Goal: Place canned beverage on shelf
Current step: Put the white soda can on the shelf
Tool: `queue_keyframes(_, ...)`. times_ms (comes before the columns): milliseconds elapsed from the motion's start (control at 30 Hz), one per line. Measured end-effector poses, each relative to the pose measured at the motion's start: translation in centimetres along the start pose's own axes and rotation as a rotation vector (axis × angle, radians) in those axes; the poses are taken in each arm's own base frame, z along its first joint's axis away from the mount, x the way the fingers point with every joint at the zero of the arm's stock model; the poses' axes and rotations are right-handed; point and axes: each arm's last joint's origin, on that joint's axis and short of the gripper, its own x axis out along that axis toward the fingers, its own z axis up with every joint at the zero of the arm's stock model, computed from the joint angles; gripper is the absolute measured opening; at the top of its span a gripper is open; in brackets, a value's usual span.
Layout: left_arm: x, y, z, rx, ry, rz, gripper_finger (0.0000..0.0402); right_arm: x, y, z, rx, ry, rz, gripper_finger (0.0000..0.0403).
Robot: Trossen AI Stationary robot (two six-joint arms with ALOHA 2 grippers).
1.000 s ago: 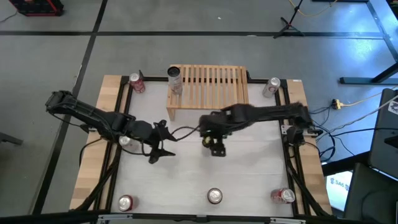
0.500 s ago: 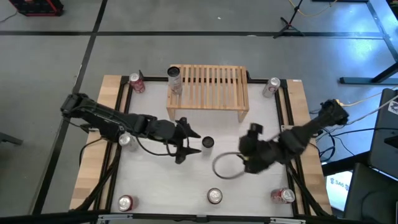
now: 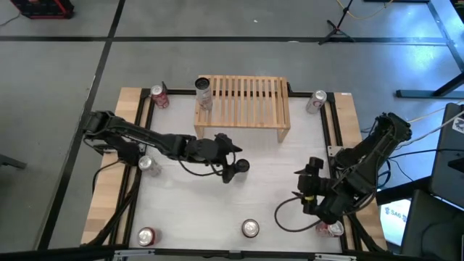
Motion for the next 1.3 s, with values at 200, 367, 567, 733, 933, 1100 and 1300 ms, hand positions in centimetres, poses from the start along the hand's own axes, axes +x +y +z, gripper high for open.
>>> queue_keyframes(200,0.6,-0.4,0.0,-0.020,-0.048,-0.022,0.0372,-0.3,0.3,-0.3,-0.001,-0.004,0.011,0.0308)
queue_keyframes(367,0.5,-0.7,-0.3,0.113,-0.026,-0.030,0.0372,-0.2,0.3,-0.3,-0.002,-0.002,0.010,0.0308)
queue_keyframes(567,1.5,-0.2,-1.8,0.191,0.054,0.031,0.0373,-0.2,0.3,-0.3,-0.028,0.005,0.015,0.0308)
queue_keyframes(733,3.4,0.4,-3.2,0.169,0.108,0.039,0.0373,-0.2,0.3,-0.4,-0.038,0.020,0.026,0.0308)
queue_keyframes(933,4.1,0.5,-4.1,0.179,0.136,0.045,0.0373,-0.2,0.3,-0.4,-0.027,0.030,0.037,0.0308)
queue_keyframes(1100,4.6,0.7,-4.9,0.192,0.176,0.054,0.0373,-0.2,0.3,-0.4,-0.027,0.029,0.036,0.0308)
queue_keyframes(1300,5.6,0.9,-5.6,0.172,0.176,0.047,0.0364,-0.2,0.3,-0.3,-0.026,0.019,0.027,0.0308)
